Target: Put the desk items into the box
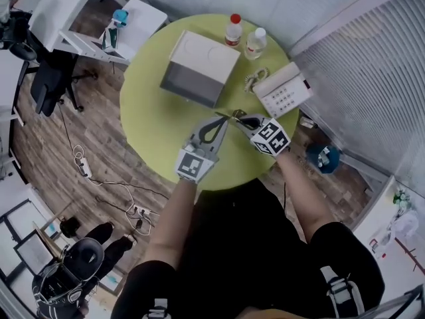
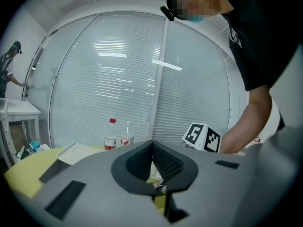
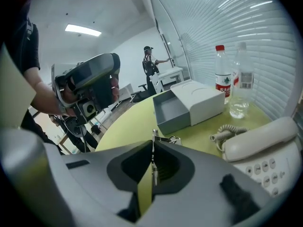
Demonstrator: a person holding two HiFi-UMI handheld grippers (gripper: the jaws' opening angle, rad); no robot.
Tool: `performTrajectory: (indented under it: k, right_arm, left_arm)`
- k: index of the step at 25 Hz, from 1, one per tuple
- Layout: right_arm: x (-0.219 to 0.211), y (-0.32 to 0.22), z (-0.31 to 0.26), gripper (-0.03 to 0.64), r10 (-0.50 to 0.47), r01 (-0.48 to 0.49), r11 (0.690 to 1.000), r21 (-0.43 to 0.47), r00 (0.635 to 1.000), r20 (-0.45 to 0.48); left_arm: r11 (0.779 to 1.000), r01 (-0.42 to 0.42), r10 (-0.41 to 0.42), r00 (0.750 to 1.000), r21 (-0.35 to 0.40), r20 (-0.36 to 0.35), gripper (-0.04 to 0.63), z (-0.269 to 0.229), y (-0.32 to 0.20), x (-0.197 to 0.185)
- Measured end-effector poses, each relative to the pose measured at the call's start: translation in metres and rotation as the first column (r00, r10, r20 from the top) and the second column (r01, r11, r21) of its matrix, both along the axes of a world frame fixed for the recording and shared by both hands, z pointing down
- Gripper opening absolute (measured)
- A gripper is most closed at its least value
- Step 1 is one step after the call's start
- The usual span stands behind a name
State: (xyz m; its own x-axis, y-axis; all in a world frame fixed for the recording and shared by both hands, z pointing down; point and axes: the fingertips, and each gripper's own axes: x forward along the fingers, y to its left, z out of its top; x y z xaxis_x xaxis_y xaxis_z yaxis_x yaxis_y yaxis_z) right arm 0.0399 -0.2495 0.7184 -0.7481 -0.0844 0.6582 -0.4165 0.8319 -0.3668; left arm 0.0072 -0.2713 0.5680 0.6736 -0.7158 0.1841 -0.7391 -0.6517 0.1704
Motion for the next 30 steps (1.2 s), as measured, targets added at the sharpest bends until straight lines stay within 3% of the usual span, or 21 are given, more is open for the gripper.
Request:
performTrajectory:
  k: [14, 21, 30]
  right_arm:
    - [-0.027, -0.071, -0.084, 0.023, -0.028, 0.021, 0.992, 0.128, 0.998, 0.048]
    - [-0.071, -0.096, -0.083, 0.023, -0.029, 0.021, 0.989, 0.148, 0.998, 0.047]
    - [-0.137, -0.120, -0.056, 0.023, 0.022, -0.027, 0.992, 0.125, 0.999, 0.044]
  left_arm:
    - [0.985, 0.144, -0.148, 0.988, 0.100, 0.036, 0.009, -0.055, -0.047, -0.029]
    - [0.971, 0.216, -0.221, 0.975, 0.105, 0.035, 0.009, -0.051, -0.061, -0.067]
    - [0.974, 0.219, -0.222, 0.974, 0.063, 0.043, 0.009, -0.013, -0.080, -0.128]
